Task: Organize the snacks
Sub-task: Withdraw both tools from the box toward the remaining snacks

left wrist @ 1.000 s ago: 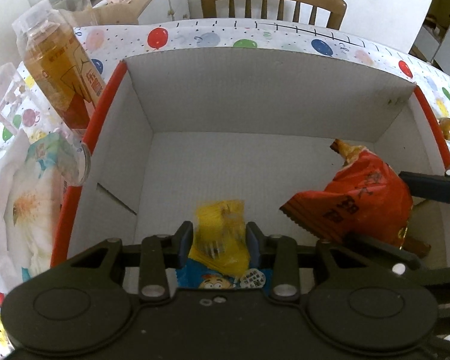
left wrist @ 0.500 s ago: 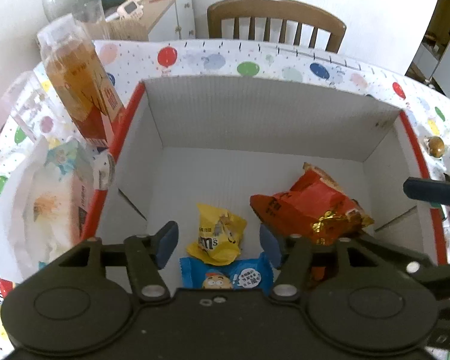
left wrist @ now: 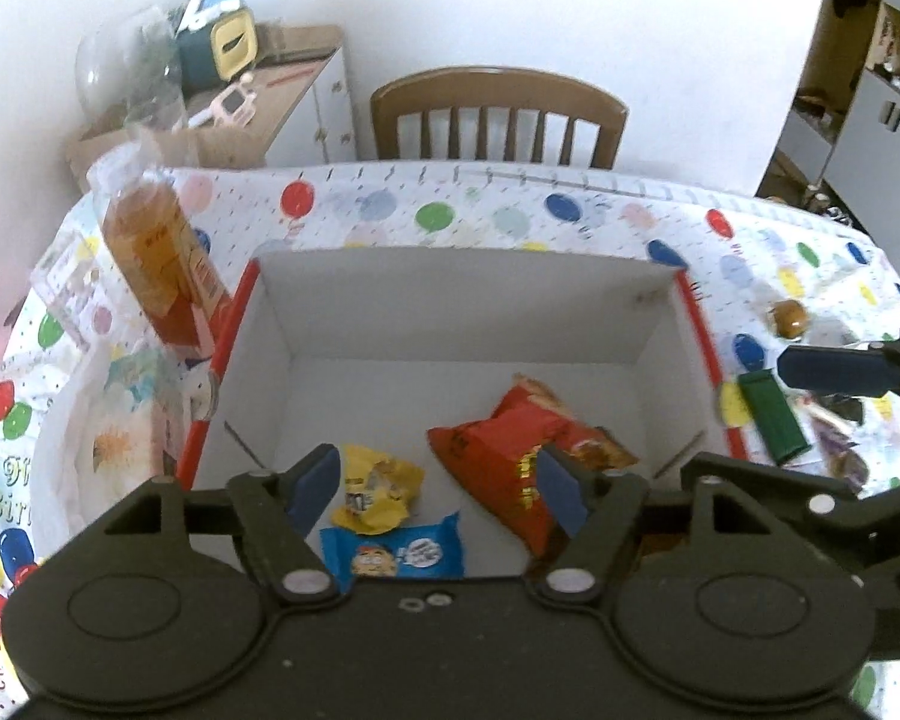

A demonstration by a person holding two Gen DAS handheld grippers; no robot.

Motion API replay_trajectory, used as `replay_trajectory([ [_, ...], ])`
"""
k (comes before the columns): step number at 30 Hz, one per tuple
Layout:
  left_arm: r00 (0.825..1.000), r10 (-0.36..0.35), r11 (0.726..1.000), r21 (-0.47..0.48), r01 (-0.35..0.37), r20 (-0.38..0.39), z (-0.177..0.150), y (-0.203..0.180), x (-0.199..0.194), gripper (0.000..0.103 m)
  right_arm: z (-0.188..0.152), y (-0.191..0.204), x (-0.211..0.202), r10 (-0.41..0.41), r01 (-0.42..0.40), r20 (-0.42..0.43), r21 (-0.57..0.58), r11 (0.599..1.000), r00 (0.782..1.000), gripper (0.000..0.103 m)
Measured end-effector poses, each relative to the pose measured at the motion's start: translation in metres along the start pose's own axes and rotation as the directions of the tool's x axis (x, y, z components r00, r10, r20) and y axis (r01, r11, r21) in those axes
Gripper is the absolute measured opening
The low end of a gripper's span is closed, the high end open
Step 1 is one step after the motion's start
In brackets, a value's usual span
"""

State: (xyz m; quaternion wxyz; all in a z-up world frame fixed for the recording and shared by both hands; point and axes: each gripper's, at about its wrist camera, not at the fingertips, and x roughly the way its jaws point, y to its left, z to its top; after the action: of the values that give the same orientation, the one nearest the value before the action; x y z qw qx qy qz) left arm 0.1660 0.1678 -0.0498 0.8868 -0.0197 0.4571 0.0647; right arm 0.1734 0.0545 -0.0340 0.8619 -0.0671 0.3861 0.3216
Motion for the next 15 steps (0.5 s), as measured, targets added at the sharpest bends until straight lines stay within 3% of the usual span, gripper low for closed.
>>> replay_trajectory([
  [10,0.996,-0.054,0.998,0.043,0.051,0.069,-0.002,-0.033,-0.032,0.082,-0.014,-0.024,-0.054,0.001,-0.005,0.088,0.046,0.999,0.996,0.087],
  [15,0.991,-0.081,0.994,0.087,0.071,0.108,-0.002,-0.058,-0.042,0.090,-0.030,-0.042,-0.083,-0.020,0.012,0.134,0.063,0.998,0.991,0.094],
])
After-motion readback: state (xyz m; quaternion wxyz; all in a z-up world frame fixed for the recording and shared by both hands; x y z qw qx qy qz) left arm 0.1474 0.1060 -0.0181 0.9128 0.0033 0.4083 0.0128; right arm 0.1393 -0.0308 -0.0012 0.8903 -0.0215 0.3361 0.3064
